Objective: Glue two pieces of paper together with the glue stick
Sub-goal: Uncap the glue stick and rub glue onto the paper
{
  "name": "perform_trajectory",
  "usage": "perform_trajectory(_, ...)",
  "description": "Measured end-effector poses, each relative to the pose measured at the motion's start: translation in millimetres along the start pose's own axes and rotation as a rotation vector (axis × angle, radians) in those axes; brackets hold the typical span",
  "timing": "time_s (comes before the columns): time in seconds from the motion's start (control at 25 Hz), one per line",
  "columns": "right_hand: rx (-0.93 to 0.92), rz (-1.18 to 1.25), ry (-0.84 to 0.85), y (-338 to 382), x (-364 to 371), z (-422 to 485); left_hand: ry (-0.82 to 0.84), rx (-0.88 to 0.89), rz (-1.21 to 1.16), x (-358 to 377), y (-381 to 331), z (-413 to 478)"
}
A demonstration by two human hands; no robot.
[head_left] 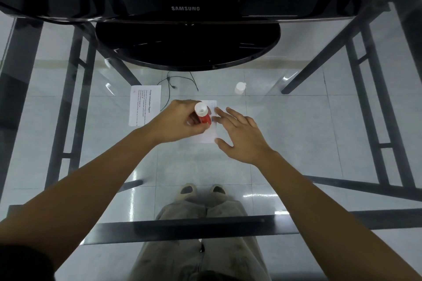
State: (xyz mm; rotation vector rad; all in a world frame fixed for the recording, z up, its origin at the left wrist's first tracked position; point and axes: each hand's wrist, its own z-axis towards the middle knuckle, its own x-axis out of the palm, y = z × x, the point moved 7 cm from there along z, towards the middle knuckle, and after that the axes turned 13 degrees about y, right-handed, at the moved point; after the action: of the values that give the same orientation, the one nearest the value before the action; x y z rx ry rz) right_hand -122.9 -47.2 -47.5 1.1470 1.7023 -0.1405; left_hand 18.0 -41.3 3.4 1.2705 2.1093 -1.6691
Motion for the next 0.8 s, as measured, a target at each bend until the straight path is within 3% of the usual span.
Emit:
perform_trajectory(0.12, -0.001, 0.005, -0.005, -0.4, 1.0, 0.1, 0.091, 0.051, 0.056, 13.0, -6.4, 0.2)
perform_trajectory(0.28, -0.001, 0.010, -0.007, -0.5, 1.5, 0.5, -0.053, 0.005, -0.021, -0.7, -0.4, 1.5)
perform_trajectory(0.44, 0.000, 0.003, 0.001, -0.1, 2.2, 0.9, 0.076, 0.017, 0.025, 12.1, -2.1, 0.5)
perform_trajectory(0.56, -0.008, -0.006, -0.013, 0.2, 2.1, -0.1, -0.105, -0.048, -0.079, -3.5, 8.8, -2.9)
perform_trajectory(0.68, -0.008, -0.003, -0.023, 0.3, -0.1, -0.9, -0.292, -0.140, -0.453, -10.3, 30.3, -12.0)
perform_trajectory(0.8, -0.003, 0.017, -0.027, -0.6, -2.6, 0.0, -0.315, -0.095, -0.947, 4.2, 44.7, -25.8)
